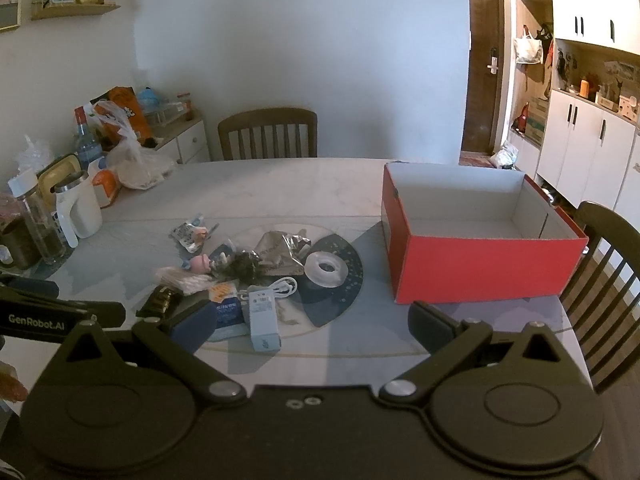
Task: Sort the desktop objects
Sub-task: 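Move both tools toward the pile of items on the glass turntable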
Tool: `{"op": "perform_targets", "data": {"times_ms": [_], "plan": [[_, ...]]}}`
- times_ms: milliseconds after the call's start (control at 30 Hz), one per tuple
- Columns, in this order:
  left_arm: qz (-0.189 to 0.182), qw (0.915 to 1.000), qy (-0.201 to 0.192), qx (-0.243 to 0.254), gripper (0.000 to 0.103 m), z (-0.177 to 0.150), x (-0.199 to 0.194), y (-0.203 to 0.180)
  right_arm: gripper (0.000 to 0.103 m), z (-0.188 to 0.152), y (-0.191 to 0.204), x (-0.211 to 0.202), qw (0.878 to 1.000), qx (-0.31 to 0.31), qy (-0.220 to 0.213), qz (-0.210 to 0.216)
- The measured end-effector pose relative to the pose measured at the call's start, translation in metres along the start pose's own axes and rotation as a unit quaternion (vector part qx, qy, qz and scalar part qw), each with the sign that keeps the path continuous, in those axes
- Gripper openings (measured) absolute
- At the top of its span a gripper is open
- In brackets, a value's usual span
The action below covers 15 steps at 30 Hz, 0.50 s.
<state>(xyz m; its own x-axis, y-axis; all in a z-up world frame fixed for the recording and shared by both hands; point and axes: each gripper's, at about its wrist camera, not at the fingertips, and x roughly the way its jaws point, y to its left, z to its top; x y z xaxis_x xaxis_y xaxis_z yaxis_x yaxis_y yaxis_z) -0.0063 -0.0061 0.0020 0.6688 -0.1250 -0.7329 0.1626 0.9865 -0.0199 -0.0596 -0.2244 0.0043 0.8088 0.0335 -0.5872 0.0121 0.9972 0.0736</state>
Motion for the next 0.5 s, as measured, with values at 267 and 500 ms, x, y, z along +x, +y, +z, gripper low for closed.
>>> {"op": "perform_targets", "data": {"times_ms": [267,500], "plan": [[-0.005,1.0000,0.000,0.003,0.103,-0.0007,-0.0012,-0.0014,0.103,-0.0006,-0.0005,0.0002,1.000,0.000,0.000,0.001],[-0.010,0.9999,-0.001,0.006,0.103,-0.0011,-0.0004,-0.0033,0.103,-0.0010,-0.0013,-0.0007,1.000,-0.001,-0.001,0.003]]}}
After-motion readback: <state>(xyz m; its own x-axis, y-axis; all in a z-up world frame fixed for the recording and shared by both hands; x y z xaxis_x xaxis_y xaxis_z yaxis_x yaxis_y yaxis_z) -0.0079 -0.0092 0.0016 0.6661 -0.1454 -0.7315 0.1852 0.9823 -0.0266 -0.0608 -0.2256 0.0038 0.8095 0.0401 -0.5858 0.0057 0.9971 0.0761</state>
